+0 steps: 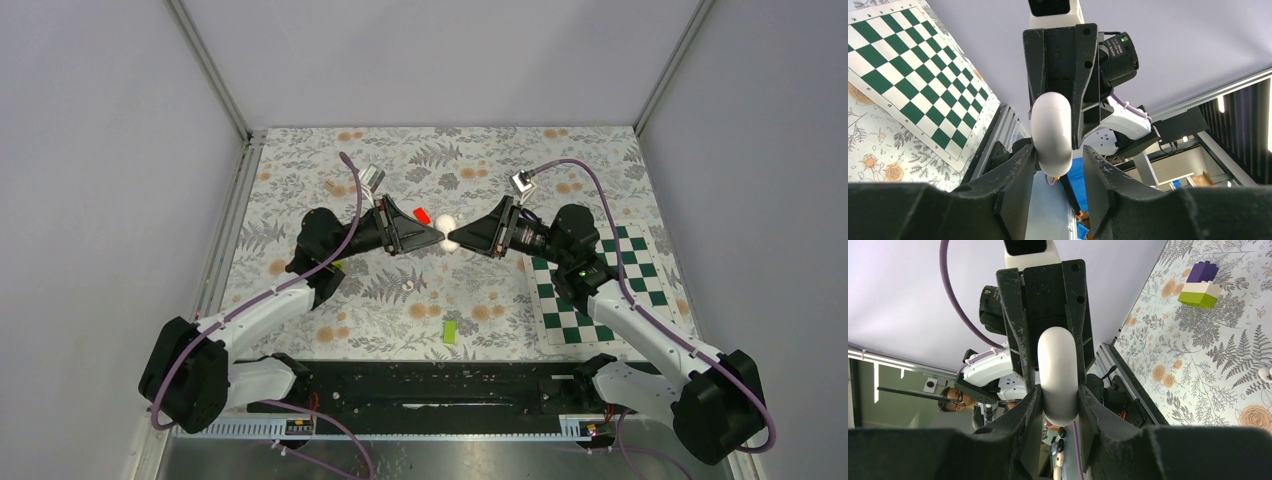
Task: Insert the wireless bluetooth earbuds into the charging case
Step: Open the charging case.
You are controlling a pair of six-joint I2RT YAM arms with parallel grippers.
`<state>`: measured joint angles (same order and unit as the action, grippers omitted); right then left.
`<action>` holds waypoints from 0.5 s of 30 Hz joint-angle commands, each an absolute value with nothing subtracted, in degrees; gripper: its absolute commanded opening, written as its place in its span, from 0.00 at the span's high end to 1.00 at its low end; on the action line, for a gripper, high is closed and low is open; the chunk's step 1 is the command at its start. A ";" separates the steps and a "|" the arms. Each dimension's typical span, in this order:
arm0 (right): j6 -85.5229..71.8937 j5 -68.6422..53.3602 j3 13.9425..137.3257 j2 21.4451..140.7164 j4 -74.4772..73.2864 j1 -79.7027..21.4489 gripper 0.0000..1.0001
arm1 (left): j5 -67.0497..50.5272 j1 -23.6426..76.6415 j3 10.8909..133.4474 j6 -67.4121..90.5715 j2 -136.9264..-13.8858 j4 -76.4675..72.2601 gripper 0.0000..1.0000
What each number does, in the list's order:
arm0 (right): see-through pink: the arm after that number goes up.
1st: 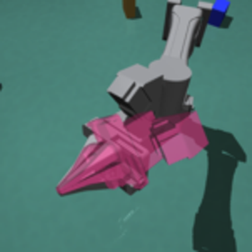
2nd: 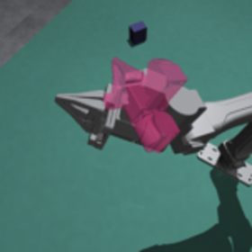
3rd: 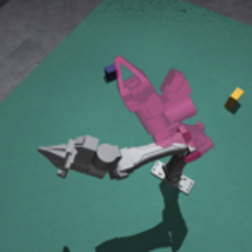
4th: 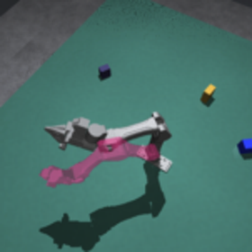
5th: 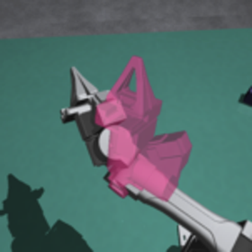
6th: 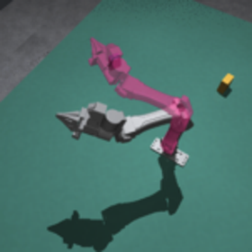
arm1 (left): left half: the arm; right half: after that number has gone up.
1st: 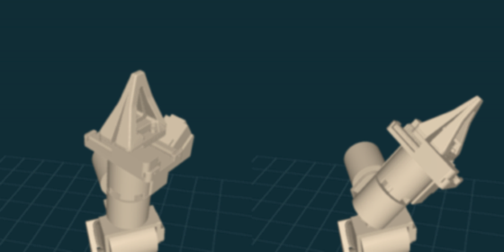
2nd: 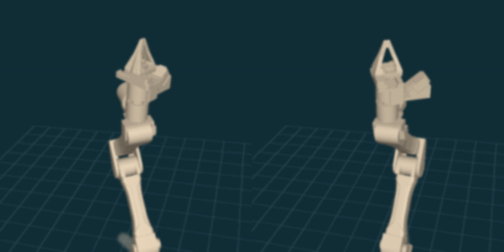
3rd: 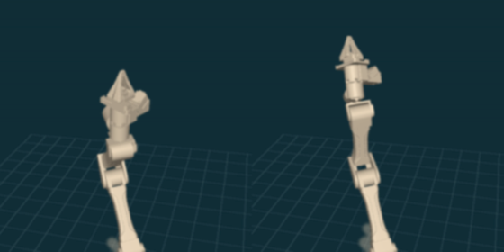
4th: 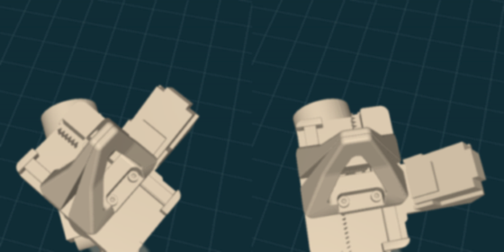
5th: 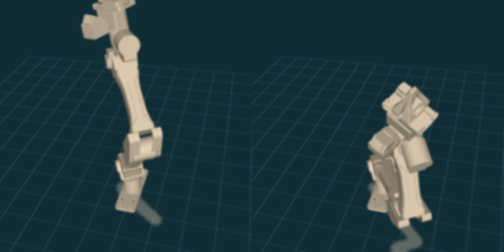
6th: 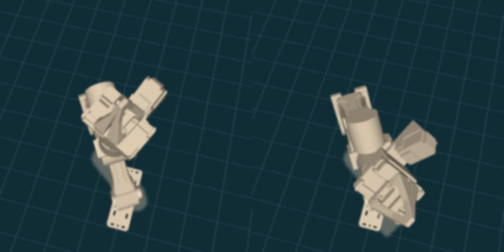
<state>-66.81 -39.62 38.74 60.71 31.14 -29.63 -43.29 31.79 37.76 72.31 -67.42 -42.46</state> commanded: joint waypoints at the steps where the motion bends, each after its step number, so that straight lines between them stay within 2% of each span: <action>1: -66.62 -39.57 40.97 60.22 33.24 -29.96 1.00 | -41.31 32.50 38.66 74.05 -69.09 -49.82 0.65; 5: -66.45 -39.59 40.90 60.15 33.04 -29.97 1.00 | -41.21 32.92 38.59 74.27 -69.52 -50.19 0.77; 9: -66.31 -39.64 40.77 60.19 32.81 -29.98 1.00 | -41.01 32.89 38.16 74.48 -69.40 -50.38 1.00; 11: -66.29 -39.57 40.71 60.33 31.86 -29.97 0.99 | -41.26 32.95 37.96 75.07 -69.42 -51.26 1.00; 13: -65.36 -39.15 40.92 60.70 29.65 -29.94 0.82 | -41.59 32.95 37.73 75.88 -69.36 -52.60 1.00; 15: -64.00 -37.89 41.11 60.56 26.79 -29.88 0.75 | -41.97 32.94 37.73 76.61 -69.26 -53.66 1.00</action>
